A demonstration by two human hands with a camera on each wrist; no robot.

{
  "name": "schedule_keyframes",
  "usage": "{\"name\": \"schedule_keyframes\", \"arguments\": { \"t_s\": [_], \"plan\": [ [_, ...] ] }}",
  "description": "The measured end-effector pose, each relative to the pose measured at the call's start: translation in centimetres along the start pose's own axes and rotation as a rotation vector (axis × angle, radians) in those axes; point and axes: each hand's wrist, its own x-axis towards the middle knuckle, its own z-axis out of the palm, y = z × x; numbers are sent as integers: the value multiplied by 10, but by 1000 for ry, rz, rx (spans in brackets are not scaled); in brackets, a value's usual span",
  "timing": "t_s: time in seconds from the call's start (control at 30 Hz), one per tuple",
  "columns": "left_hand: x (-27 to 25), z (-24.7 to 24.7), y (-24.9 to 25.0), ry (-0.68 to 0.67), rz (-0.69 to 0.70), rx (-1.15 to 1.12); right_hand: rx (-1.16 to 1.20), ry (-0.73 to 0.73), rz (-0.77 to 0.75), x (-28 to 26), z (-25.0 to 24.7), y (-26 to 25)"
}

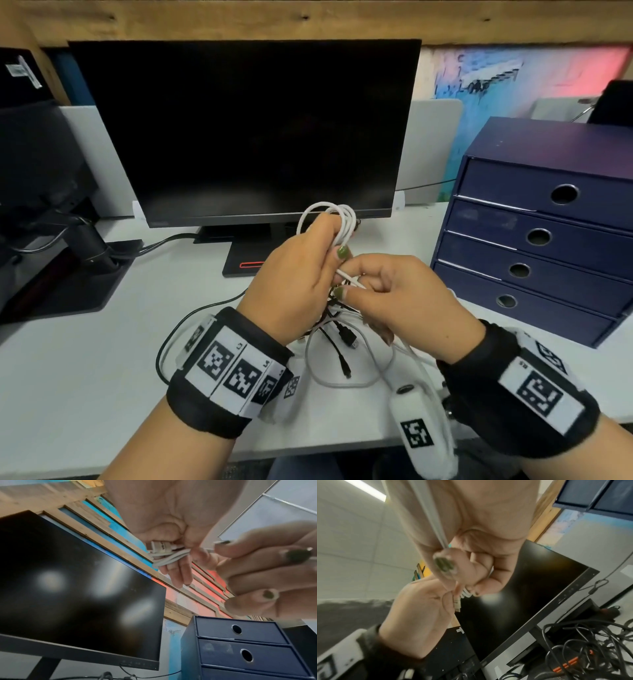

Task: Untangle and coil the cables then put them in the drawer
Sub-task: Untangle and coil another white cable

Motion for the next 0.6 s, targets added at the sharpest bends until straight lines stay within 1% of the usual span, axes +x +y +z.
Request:
{"name": "schedule_keyframes", "arguments": {
  "t_s": [0.03, 0.1, 0.17, 0.23, 0.33, 0.4, 0.5, 0.6],
  "plan": [
    [0, -2, -2, 0, 16, 19, 49, -25, 15, -1, -2, 0],
    [0, -9, -7, -16, 39, 49, 105, -46, -3, -1, -8, -2],
    [0, -14, -11, -64, 40, 91, 86, -8, -53, -1, -14, -5],
    [-1, -17, -14, -122, 22, 119, -49, 62, -127, -1, -22, -6],
    [-2, -17, -16, -204, -25, 87, -440, 173, -293, 2, -28, -6],
    [-2, -15, -16, -228, -46, 64, -623, 245, -403, 5, -30, -1],
    [-2, -12, -15, -180, -75, -38, -716, 342, -502, 11, -31, 10],
    [-4, -8, -12, -120, -124, -281, -809, 444, -610, 13, -30, 19]
  ]
}}
